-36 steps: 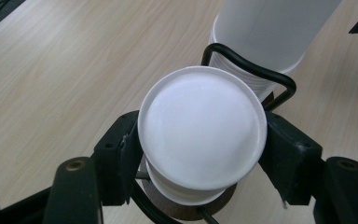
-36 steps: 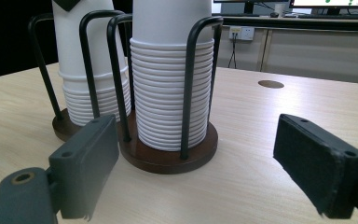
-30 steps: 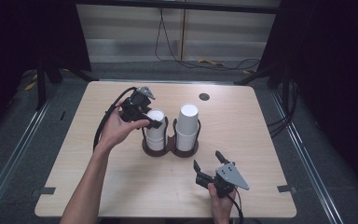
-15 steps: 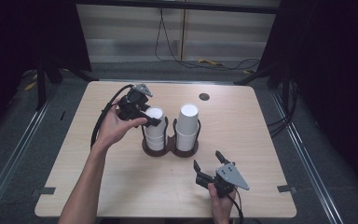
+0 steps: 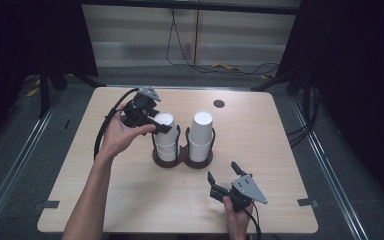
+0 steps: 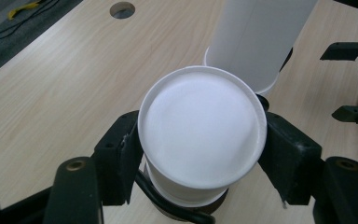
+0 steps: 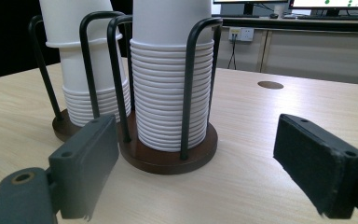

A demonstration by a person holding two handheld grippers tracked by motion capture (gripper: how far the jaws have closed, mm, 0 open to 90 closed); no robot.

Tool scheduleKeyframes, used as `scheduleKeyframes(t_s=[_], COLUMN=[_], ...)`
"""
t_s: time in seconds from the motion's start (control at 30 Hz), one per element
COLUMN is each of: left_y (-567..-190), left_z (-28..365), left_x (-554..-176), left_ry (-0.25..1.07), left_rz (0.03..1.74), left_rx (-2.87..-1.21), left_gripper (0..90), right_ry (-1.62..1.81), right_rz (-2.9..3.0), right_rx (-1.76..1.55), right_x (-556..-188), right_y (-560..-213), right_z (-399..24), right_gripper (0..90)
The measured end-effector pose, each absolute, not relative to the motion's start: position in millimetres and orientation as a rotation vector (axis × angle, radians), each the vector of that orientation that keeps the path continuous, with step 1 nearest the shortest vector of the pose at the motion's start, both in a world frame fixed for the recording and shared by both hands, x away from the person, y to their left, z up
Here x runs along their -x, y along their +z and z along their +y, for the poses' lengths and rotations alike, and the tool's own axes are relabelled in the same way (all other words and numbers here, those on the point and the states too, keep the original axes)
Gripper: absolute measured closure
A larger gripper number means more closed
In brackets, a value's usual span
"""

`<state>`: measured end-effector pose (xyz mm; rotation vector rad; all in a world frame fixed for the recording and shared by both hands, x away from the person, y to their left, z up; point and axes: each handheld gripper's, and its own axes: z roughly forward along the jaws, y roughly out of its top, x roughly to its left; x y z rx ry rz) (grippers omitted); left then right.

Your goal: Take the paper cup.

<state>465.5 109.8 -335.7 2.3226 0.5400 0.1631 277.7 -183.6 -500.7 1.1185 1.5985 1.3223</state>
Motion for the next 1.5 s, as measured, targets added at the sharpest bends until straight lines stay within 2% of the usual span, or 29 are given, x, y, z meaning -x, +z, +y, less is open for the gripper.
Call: scheduleKeyframes(t_s=[0.9, 1.23, 1.5], left_y=[-316, -309, -319], left_z=[120, 127, 134], left_x=[-455, -446, -445], left_ry=[0.209, 0.224, 0.203], left_rz=[0.523, 0.519, 0.548], left_rx=[-2.254, -2.159, -2.08], left_gripper=[34.9, 34.7, 34.7], right_ry=[1.321, 1.322, 1.321], right_rz=[1.605, 1.599, 1.601], right_rx=[-1.119, -1.117, -1.116], right_x=[-279, -278, -278], right_y=[-501, -501, -501], right_z=[-183, -184, -184], right_gripper=[13.6, 13.5, 13.5])
